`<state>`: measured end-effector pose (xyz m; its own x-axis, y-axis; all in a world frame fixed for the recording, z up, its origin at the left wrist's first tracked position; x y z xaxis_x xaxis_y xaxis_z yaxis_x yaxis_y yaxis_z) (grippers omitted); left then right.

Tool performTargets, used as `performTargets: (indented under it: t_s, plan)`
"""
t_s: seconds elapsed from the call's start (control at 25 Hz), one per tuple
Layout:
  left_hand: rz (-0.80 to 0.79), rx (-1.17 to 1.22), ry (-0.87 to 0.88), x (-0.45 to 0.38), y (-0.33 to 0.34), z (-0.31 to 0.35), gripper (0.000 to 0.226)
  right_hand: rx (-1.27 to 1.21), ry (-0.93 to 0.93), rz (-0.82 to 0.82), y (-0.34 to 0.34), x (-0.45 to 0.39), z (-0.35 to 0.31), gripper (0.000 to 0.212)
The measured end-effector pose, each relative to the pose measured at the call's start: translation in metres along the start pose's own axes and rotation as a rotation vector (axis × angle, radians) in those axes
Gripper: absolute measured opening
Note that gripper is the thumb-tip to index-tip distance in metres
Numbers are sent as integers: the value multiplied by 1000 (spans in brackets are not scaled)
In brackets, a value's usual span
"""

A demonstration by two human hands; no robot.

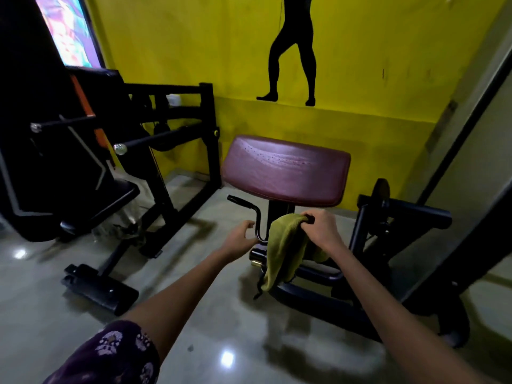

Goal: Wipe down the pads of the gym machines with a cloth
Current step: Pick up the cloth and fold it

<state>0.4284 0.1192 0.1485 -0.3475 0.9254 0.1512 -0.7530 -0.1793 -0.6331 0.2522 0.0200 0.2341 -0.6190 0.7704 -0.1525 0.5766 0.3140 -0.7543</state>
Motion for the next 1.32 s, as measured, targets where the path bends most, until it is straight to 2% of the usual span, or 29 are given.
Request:
performTargets:
  t_s: [0.28,0.64,0.76,0.92,1.0,1.08,1.16,1.24,1.32]
  plan:
    - [-57,-5,57,-66,-64,-39,54,21,42,53,26,-65,-39,26]
    - [-81,52,123,-181,-111,-42,51,66,18,88,22,-175,-47,26]
    - [-69,70,107,-221,-131,-49,44,59,35,122,19,-209,-48,26]
    - [-99,120,123,-259,-141,-41,24,55,40,173,13,-243,-49,26]
    - [-247,266,89,-263,-131,-28,37,44,44,201,12,-256,-48,27]
    - [-476,483,-32,-267,-114,-21,54,31,58,220,12,-263,-47,26]
    - [-652,650,-126,-272,-99,-14,57,25,81,236,14,-267,-44,25]
    - [-684,773,-154,-278,-93,-7,50,2,106,273,13,-265,-41,24]
    - [-593,888,-165,-284,-99,-2,40,-14,125,230,16,-263,-34,21]
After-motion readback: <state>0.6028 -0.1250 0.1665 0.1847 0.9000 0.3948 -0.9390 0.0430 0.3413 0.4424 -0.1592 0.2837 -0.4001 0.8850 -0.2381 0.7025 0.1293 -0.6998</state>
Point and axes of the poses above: each hand's wrist, its own x-axis away from the middle knuckle, its own y-axis out of the palm, z = x × y, the point moved 8 cm from there along -x, towards the middle knuckle, and after that the axes turned 10 degrees about -z, right-handed, at the moved point
